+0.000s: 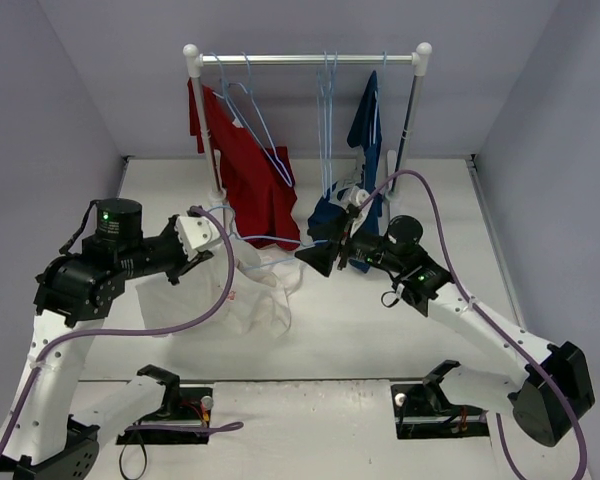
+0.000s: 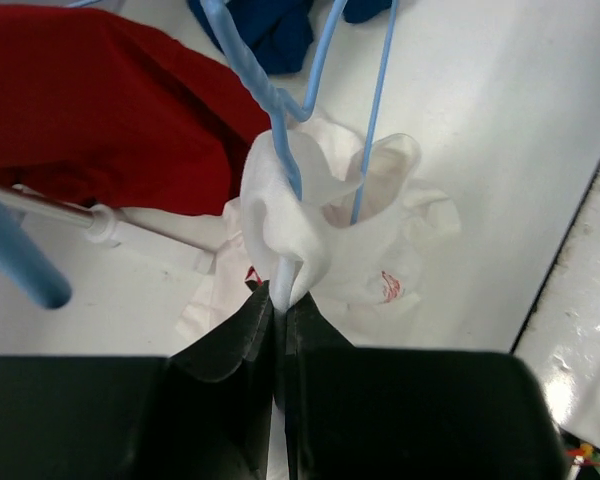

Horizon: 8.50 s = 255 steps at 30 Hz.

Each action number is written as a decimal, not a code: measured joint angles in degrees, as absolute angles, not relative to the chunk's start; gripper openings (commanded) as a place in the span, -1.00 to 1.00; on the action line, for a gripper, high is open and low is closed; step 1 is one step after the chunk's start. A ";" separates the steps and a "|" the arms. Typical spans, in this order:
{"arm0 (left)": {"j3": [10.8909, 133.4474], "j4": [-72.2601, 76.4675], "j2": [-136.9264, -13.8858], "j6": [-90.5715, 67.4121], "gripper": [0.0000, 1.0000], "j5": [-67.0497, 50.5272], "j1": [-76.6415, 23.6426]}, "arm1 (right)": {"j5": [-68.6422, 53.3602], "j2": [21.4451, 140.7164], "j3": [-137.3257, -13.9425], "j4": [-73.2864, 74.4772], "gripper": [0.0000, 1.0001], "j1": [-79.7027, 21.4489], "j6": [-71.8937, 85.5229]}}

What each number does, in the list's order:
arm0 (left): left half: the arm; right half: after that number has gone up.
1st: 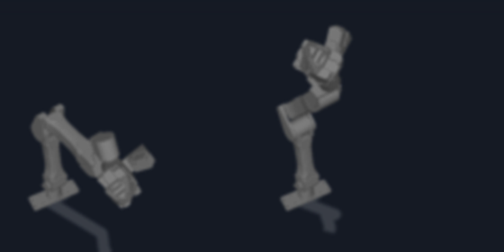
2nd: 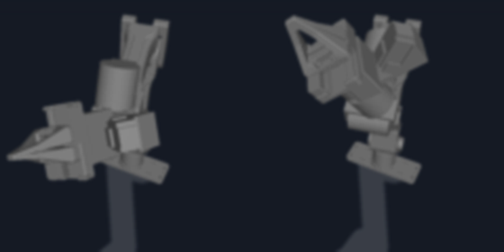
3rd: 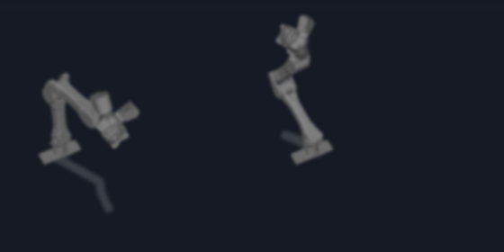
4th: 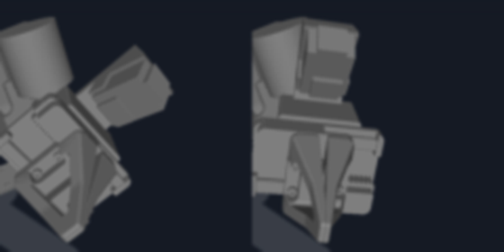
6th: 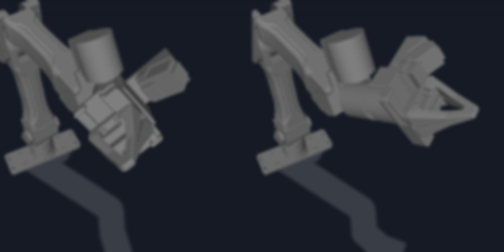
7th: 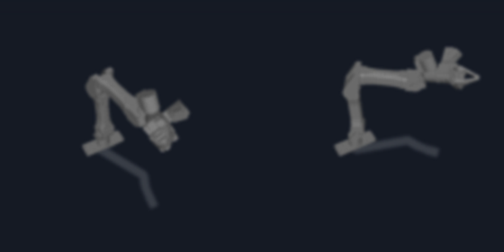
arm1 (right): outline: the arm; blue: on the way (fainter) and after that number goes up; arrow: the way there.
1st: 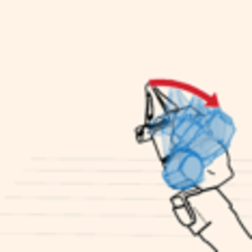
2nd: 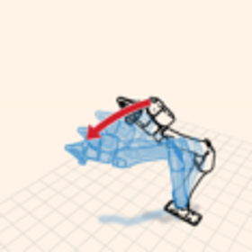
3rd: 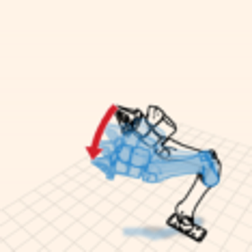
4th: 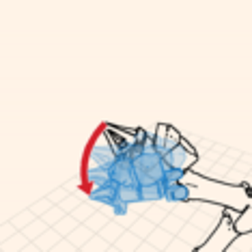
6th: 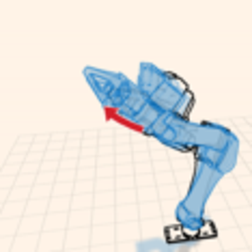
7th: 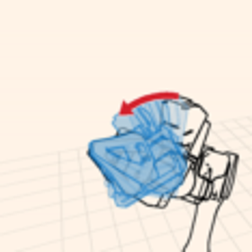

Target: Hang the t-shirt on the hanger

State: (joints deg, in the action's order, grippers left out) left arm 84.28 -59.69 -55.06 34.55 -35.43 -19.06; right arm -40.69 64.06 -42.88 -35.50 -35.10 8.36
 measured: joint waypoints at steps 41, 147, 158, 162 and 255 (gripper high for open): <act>74.95 -52.39 -43.48 20.05 -1.00 -22.06 -19.07 | 5.57 81.02 -45.36 -31.82 0.22 -57.88 37.58; 84.80 -50.53 -56.55 22.61 -1.00 -26.29 -30.33 | 5.78 78.65 -88.10 12.68 -0.99 -57.60 3.29; 62.89 -37.47 -46.69 16.64 -1.00 -30.13 -30.33 | 5.76 78.49 -81.65 13.24 -0.88 -60.04 3.33; 57.97 -35.74 -43.25 15.61 -1.00 -31.01 -30.33 | 5.54 77.84 -79.08 12.90 -0.80 -60.24 3.55; 55.94 -25.50 -52.41 13.95 -1.00 -61.52 -12.29 | -13.60 72.55 -66.44 14.44 0.48 -43.00 -21.91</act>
State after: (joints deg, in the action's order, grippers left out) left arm 55.94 -25.50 -52.41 13.95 -61.52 -12.29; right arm -13.60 72.55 -66.44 14.44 -43.00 -21.91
